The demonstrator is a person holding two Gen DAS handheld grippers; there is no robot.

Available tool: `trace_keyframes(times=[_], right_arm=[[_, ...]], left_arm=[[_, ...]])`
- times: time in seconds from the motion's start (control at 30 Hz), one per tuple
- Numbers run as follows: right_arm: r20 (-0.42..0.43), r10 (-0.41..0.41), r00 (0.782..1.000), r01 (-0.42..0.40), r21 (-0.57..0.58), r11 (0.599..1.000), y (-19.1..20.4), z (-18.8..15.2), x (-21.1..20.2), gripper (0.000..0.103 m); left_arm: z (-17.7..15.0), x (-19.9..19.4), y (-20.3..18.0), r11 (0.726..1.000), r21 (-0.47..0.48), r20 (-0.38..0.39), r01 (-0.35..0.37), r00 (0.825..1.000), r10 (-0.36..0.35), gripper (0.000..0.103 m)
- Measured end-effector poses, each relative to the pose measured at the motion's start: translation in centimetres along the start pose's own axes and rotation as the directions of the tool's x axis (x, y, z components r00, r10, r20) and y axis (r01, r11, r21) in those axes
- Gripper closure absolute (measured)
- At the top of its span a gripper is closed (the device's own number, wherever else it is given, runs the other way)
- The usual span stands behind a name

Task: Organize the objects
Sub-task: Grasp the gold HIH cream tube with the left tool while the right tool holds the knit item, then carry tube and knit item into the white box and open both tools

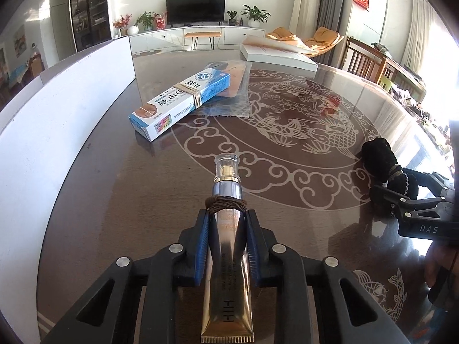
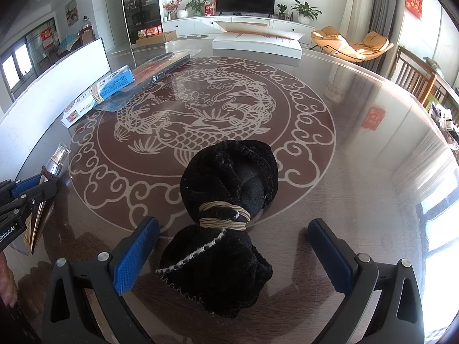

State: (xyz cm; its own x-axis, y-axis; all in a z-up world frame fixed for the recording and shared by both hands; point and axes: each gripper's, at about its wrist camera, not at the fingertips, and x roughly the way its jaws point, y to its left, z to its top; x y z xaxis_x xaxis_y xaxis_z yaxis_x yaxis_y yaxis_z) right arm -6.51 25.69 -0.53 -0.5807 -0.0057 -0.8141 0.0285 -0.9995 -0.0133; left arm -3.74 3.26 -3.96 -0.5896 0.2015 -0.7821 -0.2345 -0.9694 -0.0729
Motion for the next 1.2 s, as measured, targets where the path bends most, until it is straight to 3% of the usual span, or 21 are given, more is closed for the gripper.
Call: trace_keyframes(times=[0.1, 0.3, 0.37, 0.4, 0.43, 0.47, 0.63, 0.77, 0.87, 0.93, 1.03, 1.13, 1.2], right_arm=[[0.002, 0.017, 1.0, -0.017, 0.001, 1.0, 0.0, 0.0, 0.0, 0.0], [-0.02, 0.154, 0.988, -0.153, 0.057, 0.987, -1.0, 1.4, -1.2, 0.002], [-0.041, 0.143, 0.989, -0.141, 0.045, 0.989, -0.7, 2.3, -1.0, 0.024], [-0.087, 0.127, 0.988, -0.124, 0.031, 0.992, -0.5, 2.6, -0.3, 0.049], [-0.105, 0.092, 0.99, -0.092, 0.012, 0.996, -0.3, 2.8, 0.1, 0.067], [-0.107, 0.067, 0.992, -0.067, -0.003, 0.998, -0.1, 2.8, 0.0, 0.071], [-0.059, 0.088, 0.994, -0.09, -0.031, 0.995, 1.1, 2.1, -2.5, 0.071], [0.009, 0.191, 0.982, -0.19, -0.07, 0.979, 4.1, 3.2, -5.8, 0.071], [0.065, 0.3, 0.952, -0.293, -0.102, 0.951, 8.2, 5.7, -8.2, 0.071], [0.101, 0.389, 0.916, -0.374, -0.136, 0.917, 12.0, 7.7, -9.8, 0.071], [0.117, 0.509, 0.853, -0.478, -0.22, 0.851, 19.0, 10.5, -11.6, 0.071], [0.086, 0.607, 0.79, -0.562, -0.293, 0.773, 26.5, 12.3, -12.3, 0.071], [0.059, 0.633, 0.772, -0.58, -0.344, 0.739, 31.2, 12.6, -12.2, 0.071]], left_arm=[[-0.1, -1.3, 0.9, 0.997, -0.049, 0.047, 0.052, 0.998, -0.05, 0.079], [-0.3, -3.6, 2.0, 0.987, -0.11, 0.138, 0.114, 0.986, -0.098, 0.079], [-0.2, -4.0, 1.8, 0.987, -0.104, 0.159, 0.12, 0.982, -0.102, 0.079], [-0.2, -4.2, 1.7, 0.987, -0.099, 0.17, 0.123, 0.98, -0.105, 0.079], [-0.2, -4.6, 1.6, 0.987, -0.094, 0.182, 0.127, 0.977, -0.108, 0.079], [-0.2, -5.0, 1.6, 0.987, -0.091, 0.198, 0.132, 0.974, -0.112, 0.079], [-1.0, -8.7, 2.6, 0.976, -0.117, 0.309, 0.185, 0.941, -0.141, 0.079], [-1.3, -12.7, 4.8, 0.967, -0.157, 0.386, 0.198, 0.914, -0.125, 0.079], [-0.8, -16.1, 8.2, 0.959, -0.209, 0.432, 0.19, 0.898, -0.083, 0.079], [-0.3, -18.1, 11.4, 0.953, -0.255, 0.442, 0.162, 0.896, -0.034, 0.079], [0.4, -19.7, 17.1, 0.939, -0.335, 0.4, 0.08, 0.914, 0.065, 0.079], [0.6, -19.2, 22.7, 0.916, -0.4, 0.293, -0.043, 0.94, 0.172, 0.079], [0.5, -17.9, 26.0, 0.895, -0.435, 0.209, -0.096, 0.956, 0.204, 0.079]])
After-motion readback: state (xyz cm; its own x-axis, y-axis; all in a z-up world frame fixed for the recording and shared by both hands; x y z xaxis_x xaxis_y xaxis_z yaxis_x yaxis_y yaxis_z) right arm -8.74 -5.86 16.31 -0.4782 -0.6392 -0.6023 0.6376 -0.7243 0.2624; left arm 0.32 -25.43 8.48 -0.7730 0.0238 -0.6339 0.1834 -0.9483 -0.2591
